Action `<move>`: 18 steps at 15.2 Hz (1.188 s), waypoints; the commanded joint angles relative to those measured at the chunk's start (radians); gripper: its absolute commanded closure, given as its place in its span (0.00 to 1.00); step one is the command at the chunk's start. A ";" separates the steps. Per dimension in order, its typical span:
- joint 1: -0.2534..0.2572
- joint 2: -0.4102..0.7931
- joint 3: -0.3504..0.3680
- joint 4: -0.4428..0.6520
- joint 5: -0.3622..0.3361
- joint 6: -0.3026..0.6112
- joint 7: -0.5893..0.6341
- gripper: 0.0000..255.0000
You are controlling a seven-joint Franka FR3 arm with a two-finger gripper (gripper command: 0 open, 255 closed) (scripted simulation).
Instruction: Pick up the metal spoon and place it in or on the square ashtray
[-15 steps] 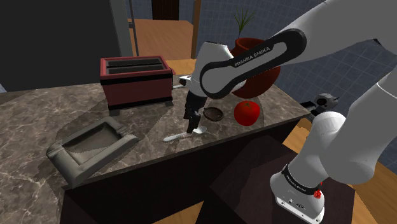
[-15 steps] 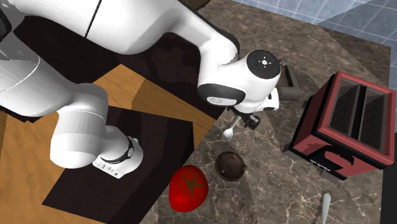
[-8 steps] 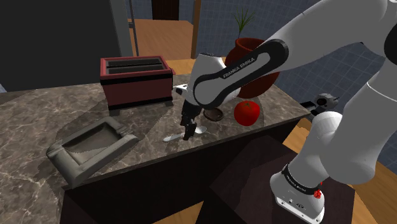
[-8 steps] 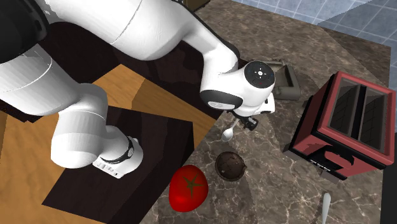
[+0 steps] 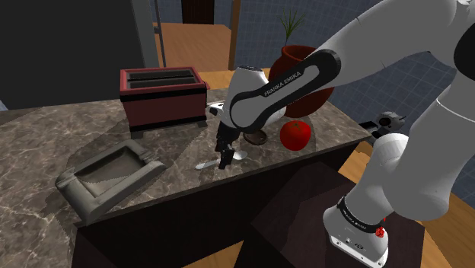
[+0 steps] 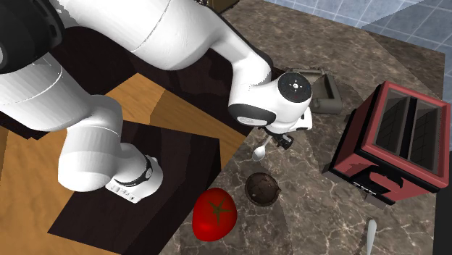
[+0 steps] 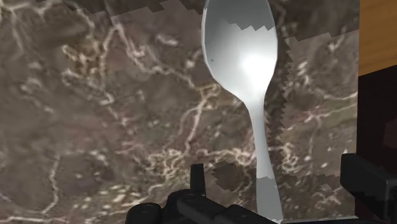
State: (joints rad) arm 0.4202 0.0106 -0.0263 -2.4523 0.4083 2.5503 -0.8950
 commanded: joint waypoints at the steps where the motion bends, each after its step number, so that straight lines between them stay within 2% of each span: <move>1: 0.000 0.000 0.000 0.000 0.000 0.000 0.000 1.00; 10: 0.000 0.000 0.000 0.000 0.000 0.000 0.000 1.00; 18: -0.007 -0.084 -0.005 0.026 -0.057 -0.104 0.059 1.00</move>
State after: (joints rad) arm 0.4150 -0.0620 -0.0296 -2.4308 0.3583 2.4621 -0.8422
